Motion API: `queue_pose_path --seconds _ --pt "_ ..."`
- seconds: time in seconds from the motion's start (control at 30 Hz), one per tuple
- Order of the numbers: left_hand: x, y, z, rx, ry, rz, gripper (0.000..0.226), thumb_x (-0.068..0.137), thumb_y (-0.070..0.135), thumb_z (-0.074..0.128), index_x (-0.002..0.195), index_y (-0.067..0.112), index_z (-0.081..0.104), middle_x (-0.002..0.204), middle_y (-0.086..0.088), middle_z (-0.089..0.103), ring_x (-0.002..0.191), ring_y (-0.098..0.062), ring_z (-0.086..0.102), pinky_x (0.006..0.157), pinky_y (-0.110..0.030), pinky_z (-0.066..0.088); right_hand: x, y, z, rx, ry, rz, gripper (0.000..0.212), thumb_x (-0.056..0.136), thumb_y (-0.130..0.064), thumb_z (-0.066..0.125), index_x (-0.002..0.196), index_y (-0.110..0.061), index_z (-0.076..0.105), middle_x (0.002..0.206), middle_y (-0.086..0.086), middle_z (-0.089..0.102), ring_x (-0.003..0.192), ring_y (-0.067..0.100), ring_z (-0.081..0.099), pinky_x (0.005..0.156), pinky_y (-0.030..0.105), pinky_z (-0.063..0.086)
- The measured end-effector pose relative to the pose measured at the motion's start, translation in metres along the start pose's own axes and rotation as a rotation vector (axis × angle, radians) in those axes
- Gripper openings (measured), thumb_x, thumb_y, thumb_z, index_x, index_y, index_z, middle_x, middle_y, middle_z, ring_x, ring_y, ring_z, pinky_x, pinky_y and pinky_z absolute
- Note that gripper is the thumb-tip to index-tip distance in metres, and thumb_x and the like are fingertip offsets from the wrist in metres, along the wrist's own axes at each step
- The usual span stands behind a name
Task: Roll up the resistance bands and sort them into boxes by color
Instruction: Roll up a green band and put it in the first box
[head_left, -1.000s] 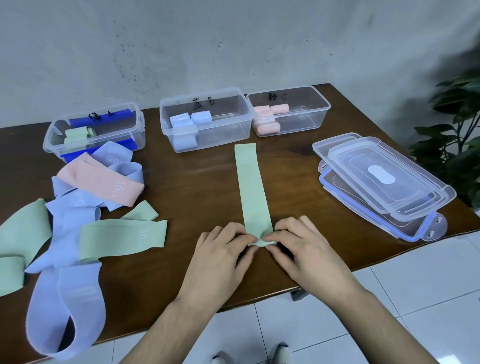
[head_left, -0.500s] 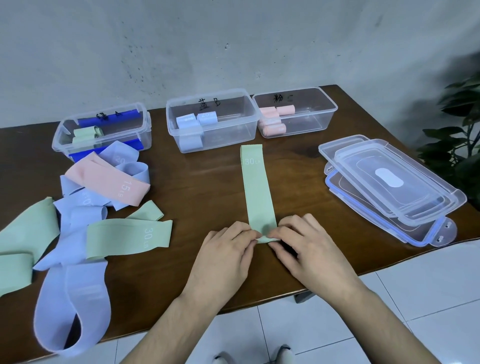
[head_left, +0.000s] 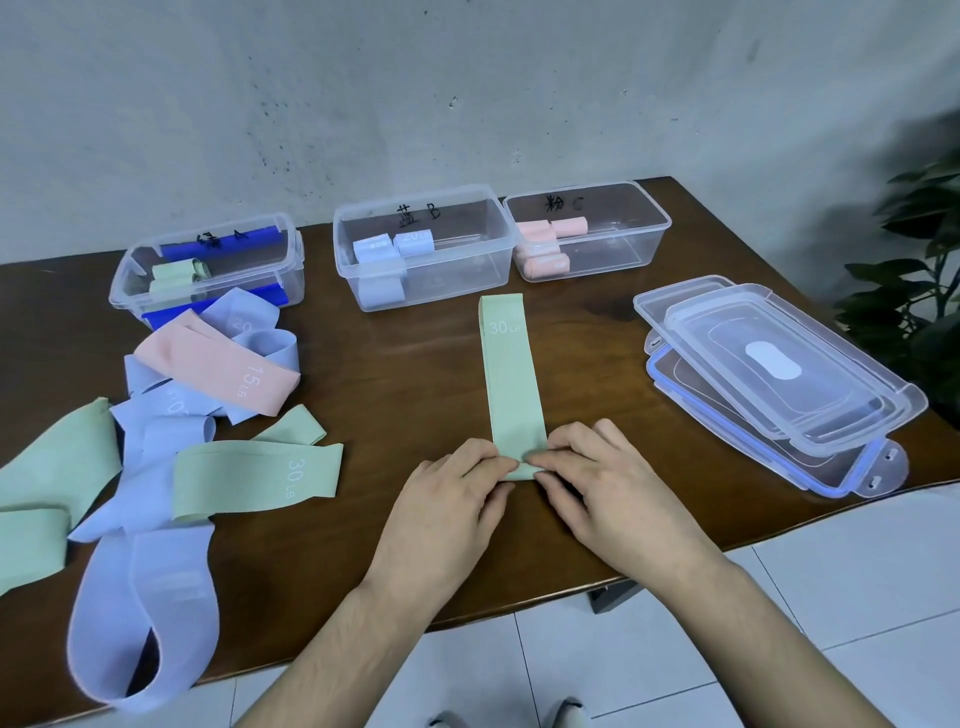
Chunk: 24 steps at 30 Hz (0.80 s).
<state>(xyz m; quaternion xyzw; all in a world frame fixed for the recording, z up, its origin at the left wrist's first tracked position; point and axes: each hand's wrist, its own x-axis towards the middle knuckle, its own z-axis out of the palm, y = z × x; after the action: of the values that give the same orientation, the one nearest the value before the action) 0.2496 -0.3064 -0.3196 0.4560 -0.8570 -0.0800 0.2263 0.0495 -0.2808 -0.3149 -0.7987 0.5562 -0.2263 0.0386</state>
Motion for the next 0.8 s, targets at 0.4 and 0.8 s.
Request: queue_pose_path --seconds 0.4,0.8 --pt "0.01 0.003 -0.009 0.048 -0.049 0.027 0.019 0.096 0.028 0.062 0.112 0.021 0.069 0.108 0.008 0.059 0.075 -0.011 0.062 0.069 -0.027 0.057 0.003 0.002 -0.001 0.066 -0.021 -0.022 0.022 0.095 -0.021 0.065 0.116 -0.02 0.069 0.11 -0.009 0.062 0.094 0.008 0.051 0.087 0.023 0.049" --pt "-0.022 0.017 -0.016 0.055 -0.078 0.041 0.014 0.089 0.027 0.07 0.103 0.023 0.07 0.098 0.01 0.058 0.064 -0.007 0.058 0.06 -0.015 0.047 -0.025 -0.006 -0.007 0.107 -0.075 -0.068 0.021 0.098 -0.026 0.06 0.117 -0.024 0.067 0.112 -0.014 0.058 0.095 0.005 0.052 0.085 0.026 0.052"
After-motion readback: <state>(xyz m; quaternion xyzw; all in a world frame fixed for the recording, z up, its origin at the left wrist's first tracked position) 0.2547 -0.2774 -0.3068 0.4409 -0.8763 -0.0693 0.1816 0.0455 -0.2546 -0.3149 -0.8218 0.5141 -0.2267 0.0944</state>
